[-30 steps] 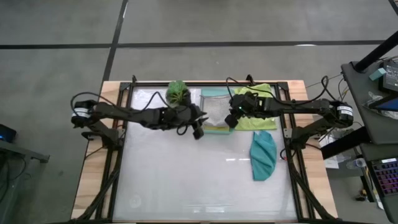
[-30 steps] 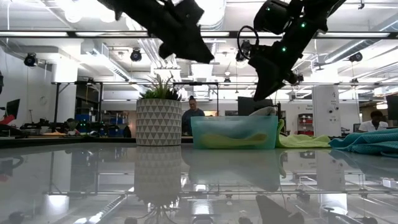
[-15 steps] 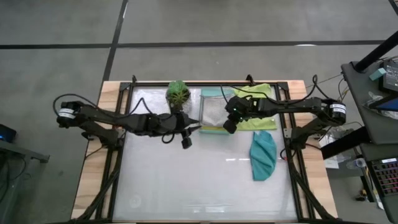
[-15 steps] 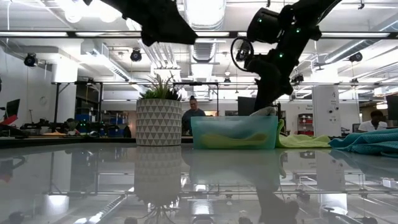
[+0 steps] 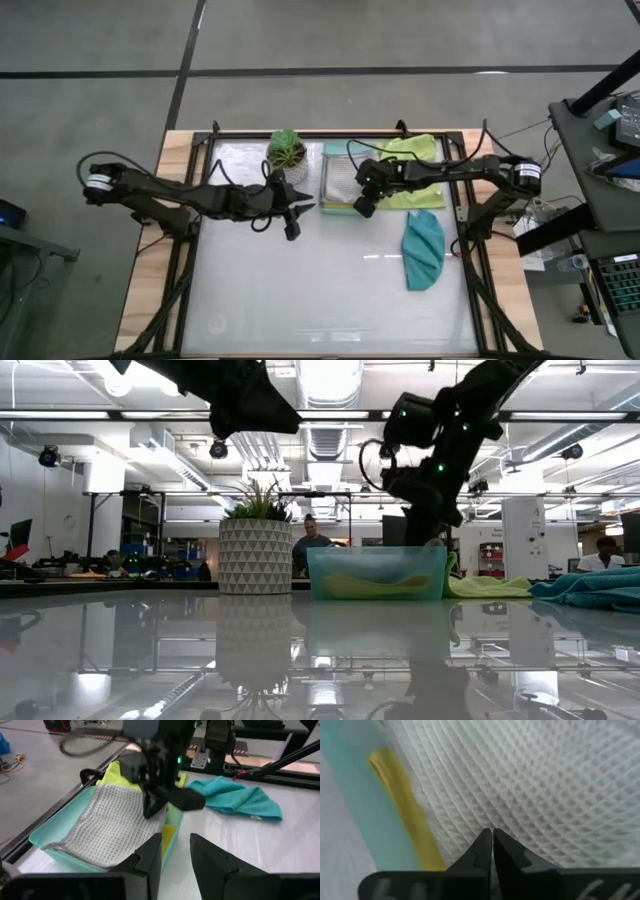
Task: Fold microfiber towels
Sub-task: Put the folded gray microfiber cloth into the blue bin
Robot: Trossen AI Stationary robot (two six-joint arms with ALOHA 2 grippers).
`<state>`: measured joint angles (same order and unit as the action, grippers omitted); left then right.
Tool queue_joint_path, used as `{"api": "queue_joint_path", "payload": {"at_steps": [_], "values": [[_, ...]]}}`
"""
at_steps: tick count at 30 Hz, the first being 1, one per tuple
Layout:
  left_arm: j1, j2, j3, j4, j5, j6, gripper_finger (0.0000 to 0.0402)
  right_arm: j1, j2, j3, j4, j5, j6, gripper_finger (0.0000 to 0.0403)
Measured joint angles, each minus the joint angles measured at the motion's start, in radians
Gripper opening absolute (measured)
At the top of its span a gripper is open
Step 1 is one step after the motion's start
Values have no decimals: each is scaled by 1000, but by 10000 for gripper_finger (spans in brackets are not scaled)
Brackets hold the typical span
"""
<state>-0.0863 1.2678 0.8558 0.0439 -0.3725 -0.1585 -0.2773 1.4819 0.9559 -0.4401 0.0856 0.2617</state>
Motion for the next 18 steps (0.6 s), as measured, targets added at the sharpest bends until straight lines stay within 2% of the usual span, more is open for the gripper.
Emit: {"api": "queue_joint_path", "payload": {"at_steps": [4,10,15,18], "values": [[-1,1,0,-1,0,7,87,0,-26,57,-53,16,-30,8],[-1,1,0,-1,0,8,87,-38,-32,138,-85,127,-119,8],[-4,1,-3,-1,0,8,86,-110,1,166,-64,189,-158,8],[-7,1,-9,-2,1,8,86,-145,30,156,8,195,-208,8]]}}
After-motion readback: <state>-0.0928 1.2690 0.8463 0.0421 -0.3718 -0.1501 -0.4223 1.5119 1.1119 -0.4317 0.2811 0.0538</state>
